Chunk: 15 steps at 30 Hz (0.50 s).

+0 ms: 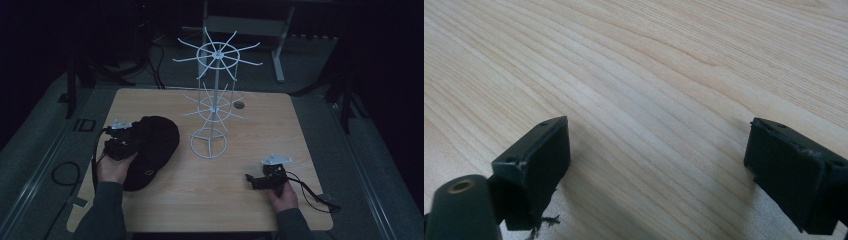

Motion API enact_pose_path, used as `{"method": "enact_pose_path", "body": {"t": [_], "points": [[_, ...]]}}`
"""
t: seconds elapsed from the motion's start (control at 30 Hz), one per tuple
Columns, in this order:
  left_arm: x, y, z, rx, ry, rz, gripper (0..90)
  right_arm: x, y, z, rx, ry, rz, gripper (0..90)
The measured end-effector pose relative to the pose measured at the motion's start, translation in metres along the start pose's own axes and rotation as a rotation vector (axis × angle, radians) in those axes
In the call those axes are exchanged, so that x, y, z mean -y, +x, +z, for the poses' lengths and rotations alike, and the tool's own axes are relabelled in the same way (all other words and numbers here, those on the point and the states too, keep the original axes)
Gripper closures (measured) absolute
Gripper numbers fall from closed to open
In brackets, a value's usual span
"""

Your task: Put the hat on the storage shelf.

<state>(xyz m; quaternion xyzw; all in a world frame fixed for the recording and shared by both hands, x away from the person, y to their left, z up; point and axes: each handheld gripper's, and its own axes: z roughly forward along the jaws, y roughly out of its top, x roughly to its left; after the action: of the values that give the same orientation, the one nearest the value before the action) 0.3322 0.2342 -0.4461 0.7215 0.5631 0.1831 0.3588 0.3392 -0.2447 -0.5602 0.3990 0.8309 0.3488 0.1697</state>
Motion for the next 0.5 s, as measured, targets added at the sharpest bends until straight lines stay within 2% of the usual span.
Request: {"method": "enact_pose_path", "body": {"t": [0.13, 0.5], "points": [[-0.002, 0.0, -0.004, 0.015, -0.03, -0.001, 84.6, 0.0, 0.0, 0.0, 0.0, 0.0, 0.0, 10.9], [-0.006, 0.001, -0.012, 0.013, -0.081, 0.001, 84.5, 0.0, 0.0, 0.0, 0.0, 0.001, 0.0, 10.9]]}}
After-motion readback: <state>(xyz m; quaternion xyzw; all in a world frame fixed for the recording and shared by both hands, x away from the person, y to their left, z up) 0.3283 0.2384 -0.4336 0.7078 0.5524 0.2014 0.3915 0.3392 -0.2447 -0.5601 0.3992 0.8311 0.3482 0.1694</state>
